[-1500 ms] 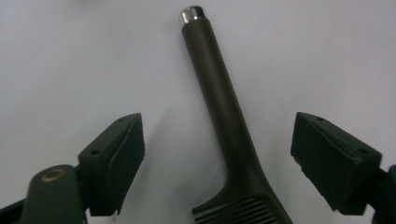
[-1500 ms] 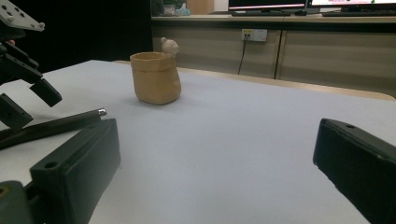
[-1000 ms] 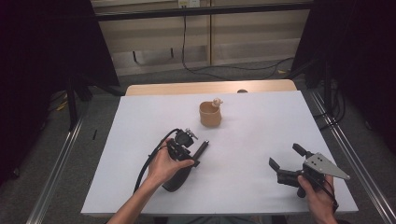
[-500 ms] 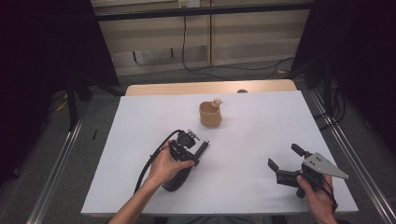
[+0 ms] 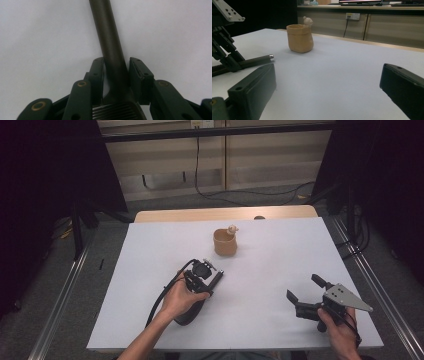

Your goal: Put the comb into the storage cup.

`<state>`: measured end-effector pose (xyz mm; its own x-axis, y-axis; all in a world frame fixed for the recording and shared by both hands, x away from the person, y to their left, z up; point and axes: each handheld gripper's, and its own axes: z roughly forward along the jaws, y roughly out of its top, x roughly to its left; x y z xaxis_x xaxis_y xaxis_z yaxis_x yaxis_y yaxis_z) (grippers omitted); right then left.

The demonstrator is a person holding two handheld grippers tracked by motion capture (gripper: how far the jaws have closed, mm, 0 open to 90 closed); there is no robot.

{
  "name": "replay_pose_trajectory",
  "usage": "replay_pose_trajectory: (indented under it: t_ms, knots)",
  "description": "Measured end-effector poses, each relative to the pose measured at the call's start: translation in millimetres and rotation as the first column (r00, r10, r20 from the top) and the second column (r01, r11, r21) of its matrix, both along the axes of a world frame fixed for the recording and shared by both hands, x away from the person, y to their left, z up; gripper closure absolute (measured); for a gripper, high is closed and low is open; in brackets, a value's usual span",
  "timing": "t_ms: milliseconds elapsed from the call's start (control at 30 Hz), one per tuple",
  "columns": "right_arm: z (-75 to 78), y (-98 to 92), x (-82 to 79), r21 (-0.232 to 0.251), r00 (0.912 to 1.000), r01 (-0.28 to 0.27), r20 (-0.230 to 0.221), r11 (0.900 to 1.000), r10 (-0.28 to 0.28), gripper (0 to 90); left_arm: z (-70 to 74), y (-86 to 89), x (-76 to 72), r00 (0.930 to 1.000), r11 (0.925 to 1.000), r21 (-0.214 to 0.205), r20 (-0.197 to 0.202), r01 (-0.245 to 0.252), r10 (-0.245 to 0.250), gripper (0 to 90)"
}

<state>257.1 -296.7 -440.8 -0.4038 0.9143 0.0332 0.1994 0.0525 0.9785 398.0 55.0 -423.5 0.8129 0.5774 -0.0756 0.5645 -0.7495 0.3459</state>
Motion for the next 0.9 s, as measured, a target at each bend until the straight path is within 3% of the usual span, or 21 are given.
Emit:
replay_pose_trajectory:
  t_ms: [667, 800, 900]
  knots:
    - [-0.7, 0.7, 0.6, -0.001, 1.0, -0.005, -0.006, 1.0, 0.005, 0.0, 0.4, -1.1, 1.5, 1.0, 0.9998, 0.017, -0.005, 0.005, -0.005, 72.8]
    - [-0.6, 0.7, 0.5, -0.001, 1.0, -0.006, -0.004, 1.0, 0.006, 0.0, 1.7, -0.1, 5.1, 0.9996, 0.9998, 0.019, -0.026, 0.007, -0.007, 72.9]
    - [-0.7, 0.8, 0.6, 0.001, 1.0, -0.007, -0.006, 1.0, 0.007, 0.0, 1.8, 2.3, 7.7, 0.9985, 0.9998, -0.008, -0.051, -0.018, 0.018, 73.0]
